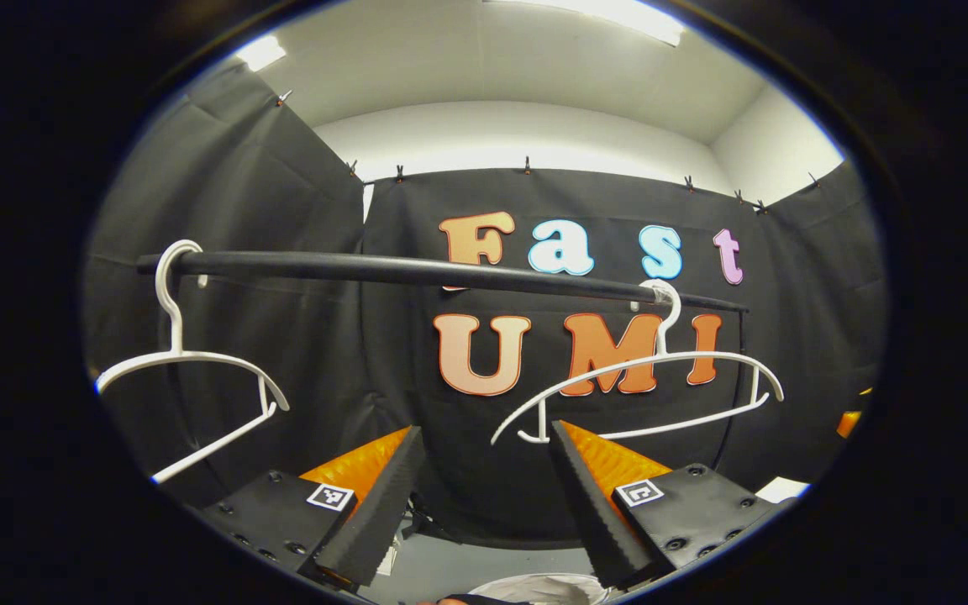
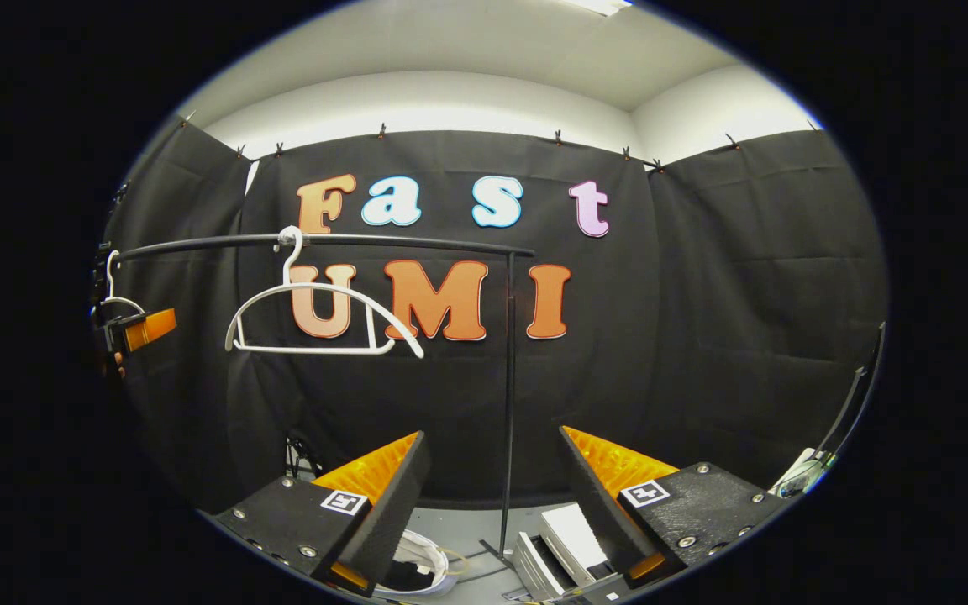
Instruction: Grasp the clothes on the hanger with both hands and then place them into the laundry hamper below.
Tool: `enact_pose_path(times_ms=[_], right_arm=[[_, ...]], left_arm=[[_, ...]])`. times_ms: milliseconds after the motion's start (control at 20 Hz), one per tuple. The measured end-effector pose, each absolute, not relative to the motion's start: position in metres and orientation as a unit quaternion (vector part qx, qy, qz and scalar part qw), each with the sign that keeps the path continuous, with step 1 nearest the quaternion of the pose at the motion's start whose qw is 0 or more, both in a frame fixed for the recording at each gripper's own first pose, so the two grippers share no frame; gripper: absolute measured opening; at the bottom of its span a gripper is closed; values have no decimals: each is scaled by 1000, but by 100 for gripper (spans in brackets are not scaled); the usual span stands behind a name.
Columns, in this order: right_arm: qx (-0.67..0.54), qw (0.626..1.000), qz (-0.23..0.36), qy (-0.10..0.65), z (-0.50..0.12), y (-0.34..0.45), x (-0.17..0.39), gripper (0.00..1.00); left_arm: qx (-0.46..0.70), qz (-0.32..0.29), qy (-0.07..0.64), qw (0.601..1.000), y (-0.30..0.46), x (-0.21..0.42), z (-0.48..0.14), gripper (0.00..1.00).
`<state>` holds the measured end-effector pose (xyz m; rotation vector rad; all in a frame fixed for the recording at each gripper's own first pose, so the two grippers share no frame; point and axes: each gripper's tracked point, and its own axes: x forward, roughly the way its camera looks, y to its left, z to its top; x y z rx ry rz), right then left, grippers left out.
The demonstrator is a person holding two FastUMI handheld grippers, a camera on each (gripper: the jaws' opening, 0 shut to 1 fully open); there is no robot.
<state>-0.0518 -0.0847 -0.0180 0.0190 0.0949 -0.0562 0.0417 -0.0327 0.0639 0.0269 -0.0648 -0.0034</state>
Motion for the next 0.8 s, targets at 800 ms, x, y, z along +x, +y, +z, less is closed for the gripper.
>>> enact_pose_path(times_ms=[800], right_arm=[[10,999,-25,35,-10,-85,-41,94]], left_arm=[[8,9,-38,999,-27,49,68,97]])
